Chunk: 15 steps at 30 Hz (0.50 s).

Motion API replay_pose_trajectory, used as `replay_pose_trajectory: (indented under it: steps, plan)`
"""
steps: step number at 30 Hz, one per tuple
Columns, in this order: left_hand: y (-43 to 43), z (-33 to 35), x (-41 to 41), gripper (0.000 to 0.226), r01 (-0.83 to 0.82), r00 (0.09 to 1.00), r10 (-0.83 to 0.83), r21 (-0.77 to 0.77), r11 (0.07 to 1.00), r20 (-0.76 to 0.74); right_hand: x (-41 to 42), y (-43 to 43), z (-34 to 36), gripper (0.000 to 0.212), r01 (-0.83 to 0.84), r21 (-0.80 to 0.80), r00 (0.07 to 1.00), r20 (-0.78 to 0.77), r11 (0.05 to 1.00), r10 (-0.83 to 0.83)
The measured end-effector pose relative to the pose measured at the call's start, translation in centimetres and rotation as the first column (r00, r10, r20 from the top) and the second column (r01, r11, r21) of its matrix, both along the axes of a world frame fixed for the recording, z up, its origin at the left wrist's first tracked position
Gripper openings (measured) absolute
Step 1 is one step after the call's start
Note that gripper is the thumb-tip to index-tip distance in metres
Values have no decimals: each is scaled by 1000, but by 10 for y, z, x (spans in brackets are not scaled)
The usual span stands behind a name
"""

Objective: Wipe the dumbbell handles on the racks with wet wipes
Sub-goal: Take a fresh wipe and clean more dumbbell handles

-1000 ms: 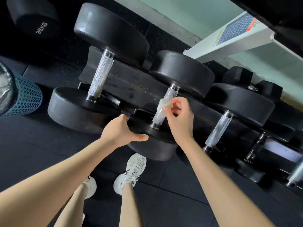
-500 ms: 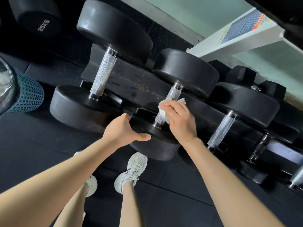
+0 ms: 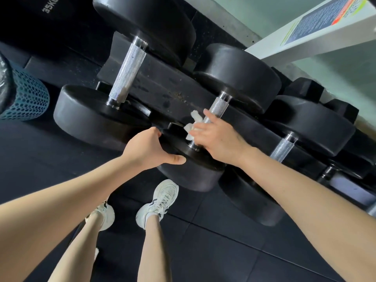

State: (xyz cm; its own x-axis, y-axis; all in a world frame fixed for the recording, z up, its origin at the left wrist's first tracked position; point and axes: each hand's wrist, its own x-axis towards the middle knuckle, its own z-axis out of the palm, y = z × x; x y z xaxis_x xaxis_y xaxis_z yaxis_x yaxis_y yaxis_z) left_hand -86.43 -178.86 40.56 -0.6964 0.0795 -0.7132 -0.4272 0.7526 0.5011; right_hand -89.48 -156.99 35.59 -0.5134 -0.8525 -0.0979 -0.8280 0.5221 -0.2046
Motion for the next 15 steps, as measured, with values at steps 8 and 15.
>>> replay_pose_trajectory:
  steps: [8,15]
  plan:
    - [0,-2,0,66,24,1000,-24,-5,1000,-16,-18,12,-2,21,-67,52,976,-205,996,76]
    - [0,-3,0,75,23,1000,-23,-3,1000,-8,9,-7,-9,26,43,-167,988,-138,985,-66]
